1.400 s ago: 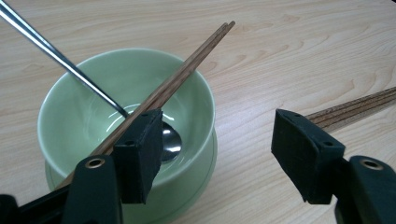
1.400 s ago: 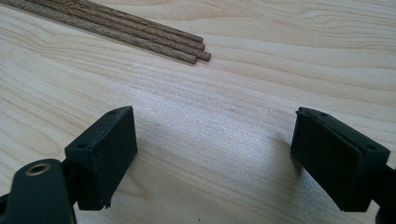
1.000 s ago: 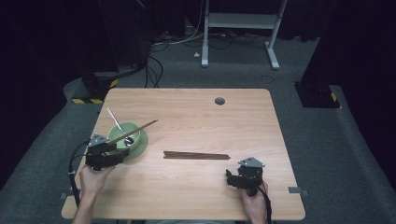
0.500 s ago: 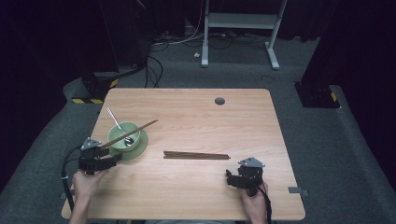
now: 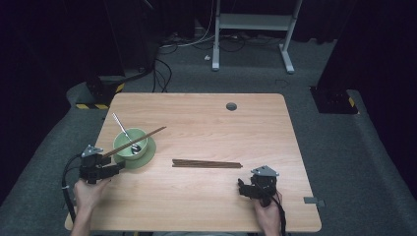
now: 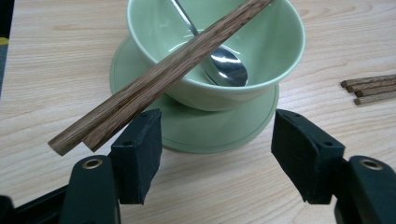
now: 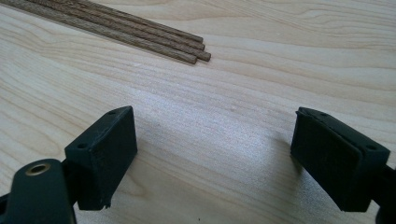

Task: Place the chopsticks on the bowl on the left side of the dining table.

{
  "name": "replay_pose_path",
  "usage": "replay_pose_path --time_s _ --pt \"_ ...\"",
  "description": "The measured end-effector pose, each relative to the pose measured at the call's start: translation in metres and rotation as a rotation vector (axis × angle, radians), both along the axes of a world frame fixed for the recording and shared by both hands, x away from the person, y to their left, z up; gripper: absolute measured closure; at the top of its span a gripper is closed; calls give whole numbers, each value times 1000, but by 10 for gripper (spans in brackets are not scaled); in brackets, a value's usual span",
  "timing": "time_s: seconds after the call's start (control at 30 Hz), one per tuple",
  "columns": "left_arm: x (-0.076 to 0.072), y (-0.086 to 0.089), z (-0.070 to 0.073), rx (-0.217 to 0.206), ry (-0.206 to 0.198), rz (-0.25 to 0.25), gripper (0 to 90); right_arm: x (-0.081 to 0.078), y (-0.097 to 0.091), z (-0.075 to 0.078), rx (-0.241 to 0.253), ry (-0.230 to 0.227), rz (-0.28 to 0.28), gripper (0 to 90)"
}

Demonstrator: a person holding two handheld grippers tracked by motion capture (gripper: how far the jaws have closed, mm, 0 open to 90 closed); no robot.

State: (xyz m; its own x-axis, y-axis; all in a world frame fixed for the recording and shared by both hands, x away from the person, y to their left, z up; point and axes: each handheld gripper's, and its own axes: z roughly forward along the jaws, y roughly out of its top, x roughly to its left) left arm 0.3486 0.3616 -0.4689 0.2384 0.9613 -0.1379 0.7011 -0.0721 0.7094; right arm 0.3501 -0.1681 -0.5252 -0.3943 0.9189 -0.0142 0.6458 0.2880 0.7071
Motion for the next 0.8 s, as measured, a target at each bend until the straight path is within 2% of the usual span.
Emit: replay_pose_path --time_s 0.37,0.8 --pt "6 8 -2 -22 9 27 334 0 0 0 0 0 0 140" --pt "18 16 1 -23 12 57 307 0 0 0 0 -1 0 140"
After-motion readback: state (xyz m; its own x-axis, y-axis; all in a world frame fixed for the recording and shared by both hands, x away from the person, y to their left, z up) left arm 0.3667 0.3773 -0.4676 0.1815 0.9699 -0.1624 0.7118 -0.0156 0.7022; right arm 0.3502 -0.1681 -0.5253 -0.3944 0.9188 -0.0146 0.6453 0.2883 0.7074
